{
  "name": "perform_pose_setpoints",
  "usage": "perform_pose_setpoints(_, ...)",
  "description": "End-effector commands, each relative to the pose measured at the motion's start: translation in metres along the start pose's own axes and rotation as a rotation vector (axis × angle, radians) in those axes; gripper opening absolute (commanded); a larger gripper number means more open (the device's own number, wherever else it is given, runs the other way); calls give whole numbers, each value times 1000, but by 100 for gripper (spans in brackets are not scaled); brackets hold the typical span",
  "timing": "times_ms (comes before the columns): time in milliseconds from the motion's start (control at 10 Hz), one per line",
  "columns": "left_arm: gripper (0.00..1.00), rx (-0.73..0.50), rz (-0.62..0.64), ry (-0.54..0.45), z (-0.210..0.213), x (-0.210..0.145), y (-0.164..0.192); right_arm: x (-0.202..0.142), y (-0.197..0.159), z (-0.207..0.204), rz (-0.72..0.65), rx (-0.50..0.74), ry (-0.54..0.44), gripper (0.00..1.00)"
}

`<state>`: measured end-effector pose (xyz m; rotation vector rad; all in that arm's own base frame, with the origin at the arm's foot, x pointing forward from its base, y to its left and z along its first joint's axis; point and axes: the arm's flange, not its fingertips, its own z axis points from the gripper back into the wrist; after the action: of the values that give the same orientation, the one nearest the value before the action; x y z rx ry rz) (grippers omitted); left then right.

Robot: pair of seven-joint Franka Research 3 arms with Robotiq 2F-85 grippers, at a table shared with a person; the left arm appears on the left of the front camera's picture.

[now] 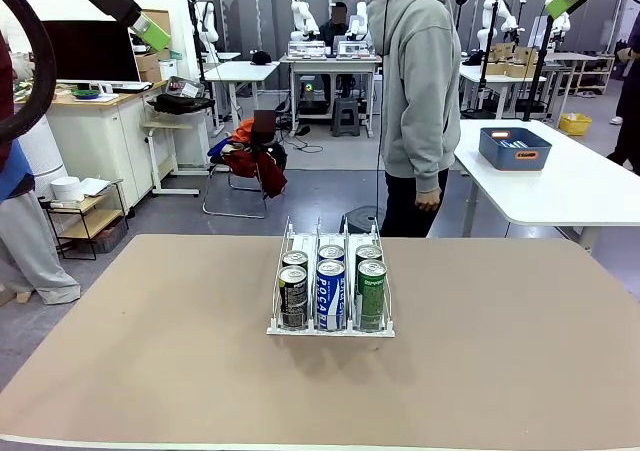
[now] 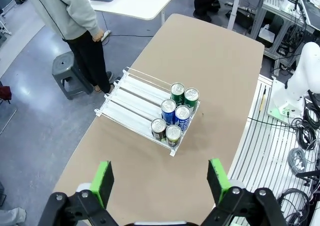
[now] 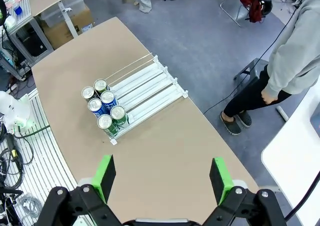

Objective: Fill the beverage cans into the dispenser.
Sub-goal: Pick up the Pepsi coke handed by the human.

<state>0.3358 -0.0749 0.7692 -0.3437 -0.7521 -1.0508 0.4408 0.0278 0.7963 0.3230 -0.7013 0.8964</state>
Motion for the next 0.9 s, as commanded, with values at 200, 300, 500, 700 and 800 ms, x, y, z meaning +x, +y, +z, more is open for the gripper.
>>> perform_pose_setpoints(200, 100, 0, 0, 0, 0, 0, 0, 0, 1, 1, -11, 5, -2, 100)
perform_pose_setpoints(300, 100, 0, 0, 0, 0, 0, 0, 0, 1, 1, -11, 5, -2, 100)
perform_pose_setpoints(500, 100, 0, 0, 0, 0, 0, 0, 0, 1, 1, -11, 5, -2, 100)
perform_pose_setpoints(700, 100, 0, 0, 0, 0, 0, 0, 0, 1, 1, -11, 5, -2, 100)
perform_pose_setpoints(800, 100, 0, 0, 0, 0, 0, 0, 0, 1, 1, -11, 5, -2, 100)
